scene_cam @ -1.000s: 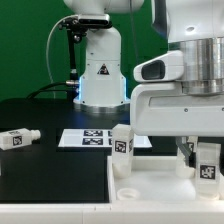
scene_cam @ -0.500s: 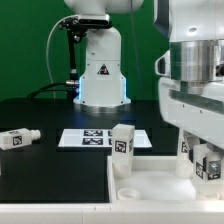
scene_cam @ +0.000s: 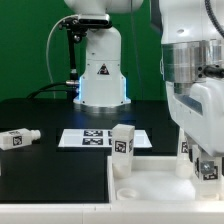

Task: Assemble square table

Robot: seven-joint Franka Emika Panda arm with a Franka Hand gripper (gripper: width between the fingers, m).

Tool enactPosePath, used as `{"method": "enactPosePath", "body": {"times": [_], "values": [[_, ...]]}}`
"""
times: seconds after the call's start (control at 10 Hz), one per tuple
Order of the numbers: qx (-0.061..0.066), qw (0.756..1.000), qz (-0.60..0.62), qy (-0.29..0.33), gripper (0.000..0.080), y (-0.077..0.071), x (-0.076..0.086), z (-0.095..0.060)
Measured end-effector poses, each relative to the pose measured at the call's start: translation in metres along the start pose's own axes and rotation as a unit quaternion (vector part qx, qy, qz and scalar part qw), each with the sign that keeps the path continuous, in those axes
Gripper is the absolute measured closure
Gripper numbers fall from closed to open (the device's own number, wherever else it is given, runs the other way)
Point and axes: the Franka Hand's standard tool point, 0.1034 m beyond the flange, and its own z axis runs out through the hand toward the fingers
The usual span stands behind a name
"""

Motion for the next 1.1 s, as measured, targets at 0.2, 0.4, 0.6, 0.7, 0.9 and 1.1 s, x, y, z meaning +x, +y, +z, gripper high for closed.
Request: {"method": "enactPosePath", "body": {"times": [0.2,0.4,0.6,0.7,0.9,1.1], "values": [[0.013,0.983,-0.182,0.0,0.0193,-0.0049,-0.007,-0.0029],[0.012,0.964,-0.267,0.0,0.0157,-0.0045,-0.0077,-0.0027],[0.009,0.934,-0.358,0.005,0.0152,-0.0044,-0.0065,-0.0022],[0.006,0.884,-0.468,0.011,0.015,-0.0043,-0.008,0.0009],[0.005,0.86,-0.51,0.01,0.015,-0.0033,-0.0084,0.0037],[0.004,0.865,-0.502,0.01,0.0284,-0.0031,-0.008,0.0039]]}}
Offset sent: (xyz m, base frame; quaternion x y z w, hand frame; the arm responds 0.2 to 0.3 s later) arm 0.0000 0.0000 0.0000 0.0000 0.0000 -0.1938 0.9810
